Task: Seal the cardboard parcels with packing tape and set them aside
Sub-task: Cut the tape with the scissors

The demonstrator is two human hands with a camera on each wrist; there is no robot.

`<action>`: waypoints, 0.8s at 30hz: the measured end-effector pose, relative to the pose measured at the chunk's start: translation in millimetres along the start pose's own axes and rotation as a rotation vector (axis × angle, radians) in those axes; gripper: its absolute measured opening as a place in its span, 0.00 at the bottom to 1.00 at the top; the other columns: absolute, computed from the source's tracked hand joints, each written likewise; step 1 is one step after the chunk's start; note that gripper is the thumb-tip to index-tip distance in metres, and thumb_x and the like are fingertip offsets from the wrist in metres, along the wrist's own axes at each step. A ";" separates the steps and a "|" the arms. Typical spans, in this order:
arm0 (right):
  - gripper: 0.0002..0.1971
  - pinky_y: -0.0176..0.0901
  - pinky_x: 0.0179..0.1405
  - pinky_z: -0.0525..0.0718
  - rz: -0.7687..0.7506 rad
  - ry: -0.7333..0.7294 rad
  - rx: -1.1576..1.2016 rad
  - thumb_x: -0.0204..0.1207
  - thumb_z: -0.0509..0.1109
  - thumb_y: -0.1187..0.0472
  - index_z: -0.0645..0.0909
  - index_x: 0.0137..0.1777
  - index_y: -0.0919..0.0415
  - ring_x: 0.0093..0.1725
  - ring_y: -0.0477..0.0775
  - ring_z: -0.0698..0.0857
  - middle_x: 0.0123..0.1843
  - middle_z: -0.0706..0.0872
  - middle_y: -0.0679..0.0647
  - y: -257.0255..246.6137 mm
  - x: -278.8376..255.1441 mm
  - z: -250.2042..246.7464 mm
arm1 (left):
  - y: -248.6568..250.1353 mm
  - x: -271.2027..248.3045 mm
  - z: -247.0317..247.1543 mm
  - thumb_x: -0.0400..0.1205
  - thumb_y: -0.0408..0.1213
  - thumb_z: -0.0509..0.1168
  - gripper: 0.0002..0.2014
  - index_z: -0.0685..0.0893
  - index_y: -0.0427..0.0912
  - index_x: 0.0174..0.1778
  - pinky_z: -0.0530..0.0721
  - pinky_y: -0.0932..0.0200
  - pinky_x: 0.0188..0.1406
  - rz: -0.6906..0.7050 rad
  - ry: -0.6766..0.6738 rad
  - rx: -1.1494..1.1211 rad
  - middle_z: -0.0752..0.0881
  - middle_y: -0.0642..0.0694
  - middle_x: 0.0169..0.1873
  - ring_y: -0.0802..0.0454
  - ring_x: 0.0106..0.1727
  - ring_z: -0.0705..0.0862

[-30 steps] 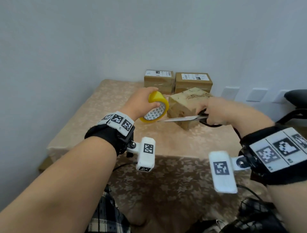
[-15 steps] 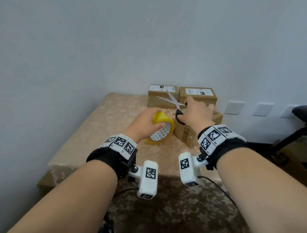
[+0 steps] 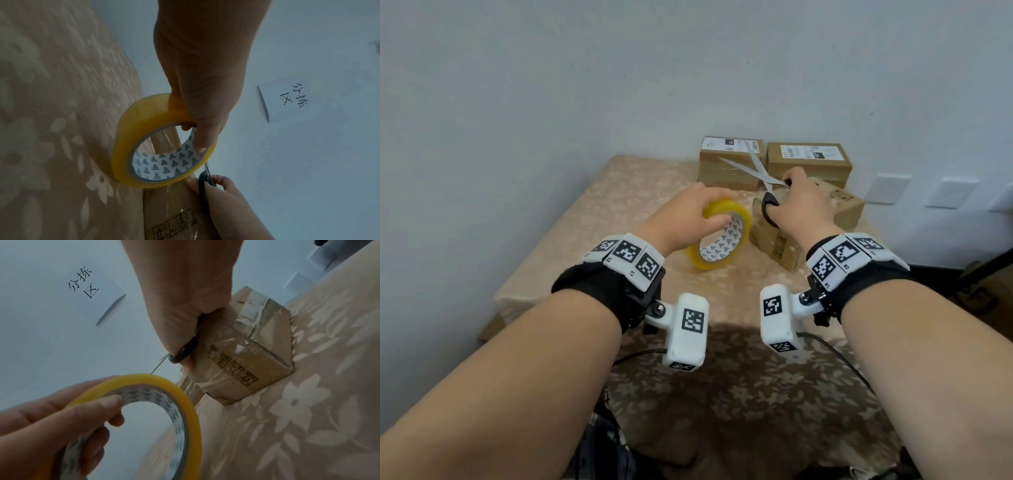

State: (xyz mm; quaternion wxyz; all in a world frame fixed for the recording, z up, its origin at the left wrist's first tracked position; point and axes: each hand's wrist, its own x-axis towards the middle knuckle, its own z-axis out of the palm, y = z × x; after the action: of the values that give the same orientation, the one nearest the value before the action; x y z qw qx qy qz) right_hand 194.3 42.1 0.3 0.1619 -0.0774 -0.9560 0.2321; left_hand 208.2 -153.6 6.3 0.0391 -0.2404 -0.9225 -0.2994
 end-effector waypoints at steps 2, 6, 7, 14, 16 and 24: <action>0.22 0.60 0.63 0.75 0.007 -0.007 0.004 0.76 0.69 0.51 0.70 0.67 0.56 0.64 0.63 0.73 0.59 0.81 0.57 -0.1 0.7 -0.1 | 0.9 -0.1 -1.5 0.82 0.43 0.65 0.22 0.74 0.51 0.74 0.67 0.65 0.60 0.000 -0.015 0.019 0.76 0.46 0.66 0.51 0.67 0.74; 0.21 0.59 0.64 0.73 0.025 -0.025 0.005 0.77 0.69 0.51 0.70 0.66 0.55 0.65 0.64 0.72 0.59 0.81 0.58 -0.3 1.1 -1.1 | 3.7 3.2 -3.3 0.82 0.43 0.65 0.21 0.76 0.50 0.72 0.69 0.63 0.55 -0.006 -0.054 0.037 0.77 0.46 0.63 0.51 0.61 0.77; 0.21 0.57 0.63 0.72 0.029 -0.030 -0.004 0.77 0.69 0.51 0.70 0.66 0.55 0.65 0.64 0.72 0.59 0.81 0.58 -0.8 1.1 -1.3 | 4.3 3.8 -4.0 0.82 0.43 0.65 0.20 0.76 0.49 0.72 0.69 0.63 0.55 -0.012 -0.068 0.048 0.78 0.45 0.64 0.49 0.63 0.77; 0.24 0.60 0.63 0.77 0.019 -0.150 0.062 0.78 0.68 0.52 0.67 0.71 0.57 0.63 0.64 0.75 0.58 0.81 0.57 0.6 2.6 -14.8 | 7.2 -4.3 -1.0 0.81 0.49 0.65 0.21 0.73 0.51 0.70 0.71 0.57 0.56 -0.046 -0.091 0.141 0.74 0.44 0.64 0.46 0.64 0.75; 0.25 0.55 0.57 0.81 0.034 -0.218 0.178 0.78 0.70 0.51 0.67 0.71 0.58 0.58 0.61 0.80 0.57 0.81 0.56 1.0 2.0 -31.1 | 10.0 -5.4 -1.0 0.81 0.51 0.65 0.19 0.75 0.49 0.66 0.72 0.58 0.49 -0.074 -0.043 0.127 0.75 0.48 0.60 0.49 0.57 0.75; 0.32 0.42 0.42 0.79 0.092 -0.715 0.121 0.68 0.71 0.34 0.83 0.59 0.60 0.40 0.52 0.80 0.41 0.82 0.55 2.5 -31.9 -87.2 | 33.1 9.0 -4.3 0.84 0.52 0.59 0.17 0.74 0.40 0.54 0.73 0.57 0.33 -0.211 -0.012 0.215 0.82 0.44 0.42 0.47 0.41 0.79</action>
State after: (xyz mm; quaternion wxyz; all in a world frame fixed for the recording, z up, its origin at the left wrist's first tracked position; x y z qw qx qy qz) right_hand 254.4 73.7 63.7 -0.1888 -0.0249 -0.9322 0.3079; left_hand 215.4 -128.9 29.5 0.0273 -0.1383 -0.9696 -0.2001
